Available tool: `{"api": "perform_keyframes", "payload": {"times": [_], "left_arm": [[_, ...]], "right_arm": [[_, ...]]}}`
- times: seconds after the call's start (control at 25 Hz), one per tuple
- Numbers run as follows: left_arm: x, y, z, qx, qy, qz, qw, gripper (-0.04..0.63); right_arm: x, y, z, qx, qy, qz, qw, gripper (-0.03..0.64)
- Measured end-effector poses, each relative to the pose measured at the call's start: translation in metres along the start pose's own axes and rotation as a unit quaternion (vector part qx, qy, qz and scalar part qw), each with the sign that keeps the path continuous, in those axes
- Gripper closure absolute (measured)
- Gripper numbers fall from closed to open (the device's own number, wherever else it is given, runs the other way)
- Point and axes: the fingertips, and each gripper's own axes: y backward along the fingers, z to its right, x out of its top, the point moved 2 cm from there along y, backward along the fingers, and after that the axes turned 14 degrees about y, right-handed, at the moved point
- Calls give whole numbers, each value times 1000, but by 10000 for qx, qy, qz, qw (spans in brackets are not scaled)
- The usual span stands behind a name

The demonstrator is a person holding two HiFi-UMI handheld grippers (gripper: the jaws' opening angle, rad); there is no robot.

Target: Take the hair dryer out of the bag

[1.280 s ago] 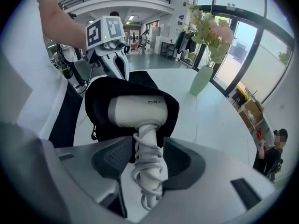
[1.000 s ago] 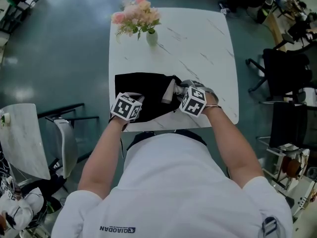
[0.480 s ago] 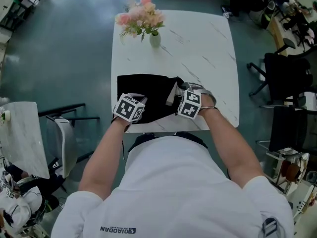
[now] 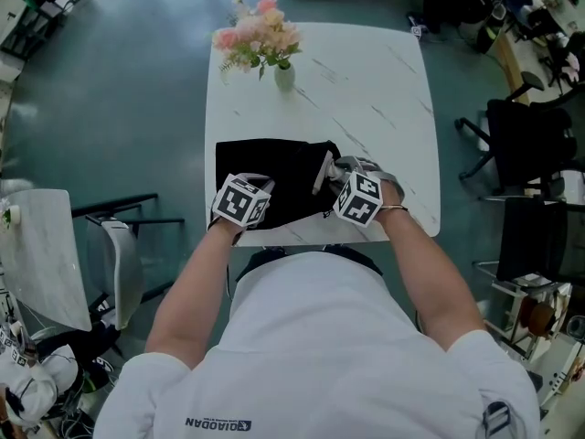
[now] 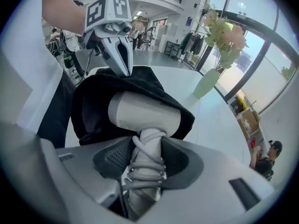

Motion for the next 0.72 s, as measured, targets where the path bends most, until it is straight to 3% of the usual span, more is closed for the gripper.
{"api": "perform_keyframes", "payload": {"times": [0.4, 0.72], "left_arm": [[8, -7, 12, 7, -50, 4, 10000, 572], [23, -19, 34, -25, -187, 160, 9997, 571]], "right_arm": [[-25, 36, -6, -342, -738, 367, 9960, 416], [-71, 71, -7, -751, -1411, 368, 9865, 416]]}}
